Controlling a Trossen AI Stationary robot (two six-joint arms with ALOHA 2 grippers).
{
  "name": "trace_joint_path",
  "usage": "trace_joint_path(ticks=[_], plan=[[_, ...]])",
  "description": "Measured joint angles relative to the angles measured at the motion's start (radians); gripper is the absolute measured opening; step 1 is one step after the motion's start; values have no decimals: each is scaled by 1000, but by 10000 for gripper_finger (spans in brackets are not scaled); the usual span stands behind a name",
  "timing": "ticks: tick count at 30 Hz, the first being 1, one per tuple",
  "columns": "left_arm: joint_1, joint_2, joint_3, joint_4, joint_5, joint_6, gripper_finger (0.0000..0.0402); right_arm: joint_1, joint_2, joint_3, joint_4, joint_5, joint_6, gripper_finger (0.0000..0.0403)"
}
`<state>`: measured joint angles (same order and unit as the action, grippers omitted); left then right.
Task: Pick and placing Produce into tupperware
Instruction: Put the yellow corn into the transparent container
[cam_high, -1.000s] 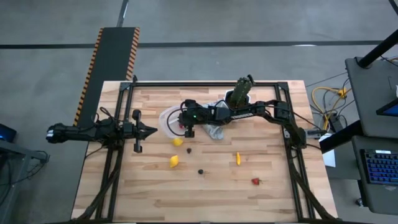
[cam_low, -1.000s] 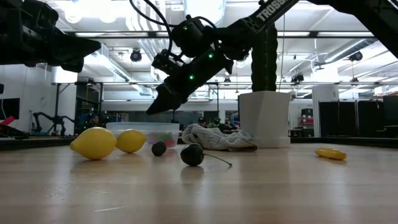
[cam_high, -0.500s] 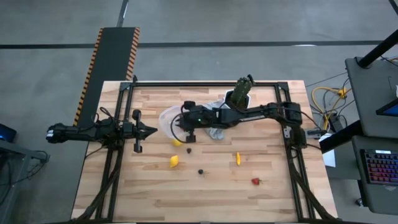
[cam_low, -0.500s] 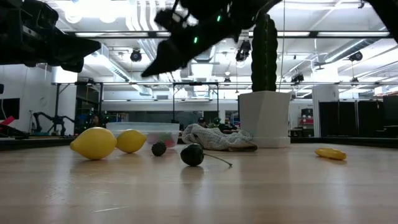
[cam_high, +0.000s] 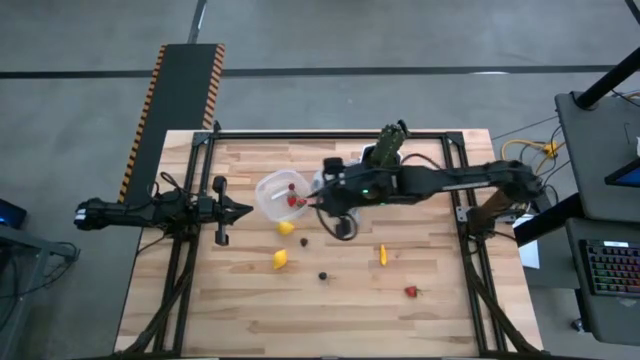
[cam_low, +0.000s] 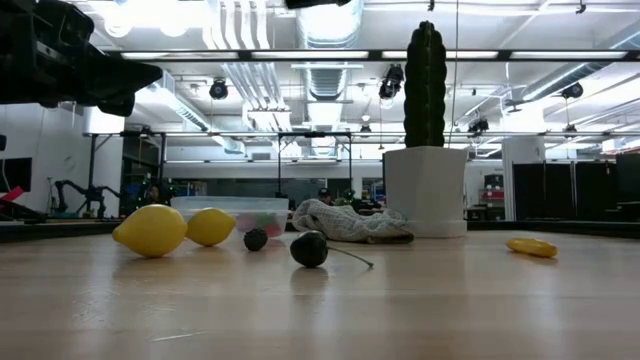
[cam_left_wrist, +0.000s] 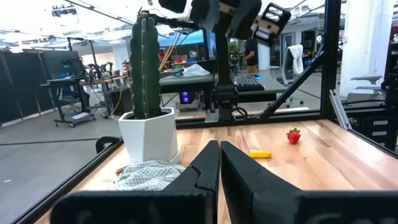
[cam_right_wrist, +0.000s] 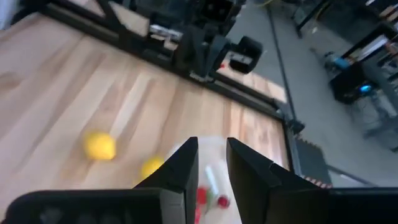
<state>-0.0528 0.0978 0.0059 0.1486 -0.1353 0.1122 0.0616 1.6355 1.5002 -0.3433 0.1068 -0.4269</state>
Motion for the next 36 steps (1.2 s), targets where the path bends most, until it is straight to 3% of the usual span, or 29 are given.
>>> trace_joint_path(ticks=[9,20,36], plan=[[0,0,0,0,0,0,0,64,-154,0,-387,-1,79,79],[0,0,0,1,0,0,0,150,-197,-1,-691,-2,241,77],[0,0,0,1,0,0,0,167,-194,-157,-756,-2,832,77]])
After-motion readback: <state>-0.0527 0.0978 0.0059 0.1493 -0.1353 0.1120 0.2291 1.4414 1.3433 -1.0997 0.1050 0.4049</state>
